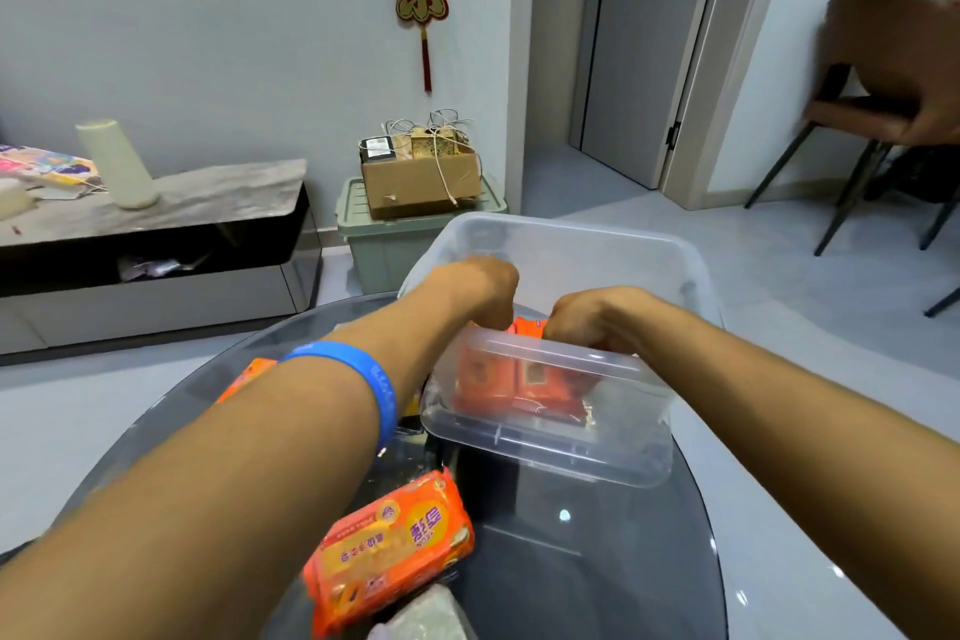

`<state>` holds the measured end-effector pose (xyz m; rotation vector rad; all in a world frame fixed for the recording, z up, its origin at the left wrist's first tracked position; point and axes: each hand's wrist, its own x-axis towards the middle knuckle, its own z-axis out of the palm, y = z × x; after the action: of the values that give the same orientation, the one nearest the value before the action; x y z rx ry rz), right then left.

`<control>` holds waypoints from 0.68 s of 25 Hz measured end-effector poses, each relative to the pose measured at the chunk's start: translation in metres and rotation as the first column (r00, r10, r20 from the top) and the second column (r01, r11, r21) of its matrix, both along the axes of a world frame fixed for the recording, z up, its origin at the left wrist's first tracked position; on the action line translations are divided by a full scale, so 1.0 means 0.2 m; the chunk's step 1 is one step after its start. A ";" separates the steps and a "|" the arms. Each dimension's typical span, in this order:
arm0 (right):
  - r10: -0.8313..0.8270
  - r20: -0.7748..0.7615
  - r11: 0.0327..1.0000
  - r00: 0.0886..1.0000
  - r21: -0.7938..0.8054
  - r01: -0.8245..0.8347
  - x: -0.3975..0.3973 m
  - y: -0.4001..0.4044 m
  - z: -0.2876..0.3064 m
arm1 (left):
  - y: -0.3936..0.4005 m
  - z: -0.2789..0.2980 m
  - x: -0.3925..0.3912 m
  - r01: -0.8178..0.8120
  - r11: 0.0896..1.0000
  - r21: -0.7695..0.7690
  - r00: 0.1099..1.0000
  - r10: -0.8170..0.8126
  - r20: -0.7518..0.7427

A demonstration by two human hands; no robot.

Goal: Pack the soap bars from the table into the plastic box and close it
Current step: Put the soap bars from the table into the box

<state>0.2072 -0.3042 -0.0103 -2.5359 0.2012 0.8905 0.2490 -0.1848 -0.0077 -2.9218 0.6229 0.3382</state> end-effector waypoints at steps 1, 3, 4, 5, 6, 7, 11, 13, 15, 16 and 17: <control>0.006 0.020 1.000 1.000 0.002 -0.006 0.00 0.01 0.00 | 0.04 0.02 -0.02 0.050 0.997 -0.050 0.996 -0.046 0.082; 0.047 0.156 0.992 0.987 -0.126 -0.027 -0.01 -0.01 0.06 | 0.13 0.10 -0.07 0.121 0.967 -0.223 0.973 -0.071 0.218; 0.072 0.272 0.979 0.960 -0.206 -0.015 -0.04 0.01 0.08 | 0.22 0.13 -0.14 0.135 0.942 -0.308 0.962 -0.050 0.268; 0.075 0.426 0.967 0.902 -0.253 0.039 -0.05 -0.01 0.12 | 0.26 0.19 -0.19 0.166 0.905 -0.392 0.943 -0.030 0.332; 0.086 0.577 0.963 0.812 -0.257 0.080 -0.07 -0.02 0.16 | 0.33 0.24 -0.24 0.189 0.862 -0.470 0.922 0.009 0.387; 0.117 0.718 0.969 0.686 -0.235 0.081 -0.10 0.01 0.19 | 0.42 0.28 -0.30 0.196 0.823 -0.534 0.907 0.055 0.417; 0.289 0.898 0.921 0.332 -0.166 -0.352 -0.42 0.25 0.20 | 0.75 0.27 -0.51 0.016 0.853 -0.521 0.944 0.158 0.288; 0.523 0.750 0.798 0.405 -0.262 -0.543 -0.59 0.40 0.09 | 0.90 0.17 -0.63 -0.084 0.964 -0.252 0.994 0.099 0.046; 0.702 0.529 0.692 0.476 -0.350 -0.632 -0.66 0.51 -0.06 | 1.02 0.06 -0.73 -0.072 0.997 0.033 0.990 0.076 -0.123; 0.751 0.430 0.652 0.501 -0.367 -0.663 -0.68 0.55 -0.12 | 1.09 0.00 -0.78 -0.075 0.989 0.125 0.981 0.096 -0.171; 0.773 0.352 0.633 0.528 -0.363 -0.684 -0.69 0.58 -0.17 | 1.14 -0.05 -0.80 -0.094 0.979 0.179 0.968 0.132 -0.214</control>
<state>0.0696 -0.1891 -0.0449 -2.9281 -1.0931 0.4430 0.0882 0.0433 -0.0179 -2.7832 0.4306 0.7069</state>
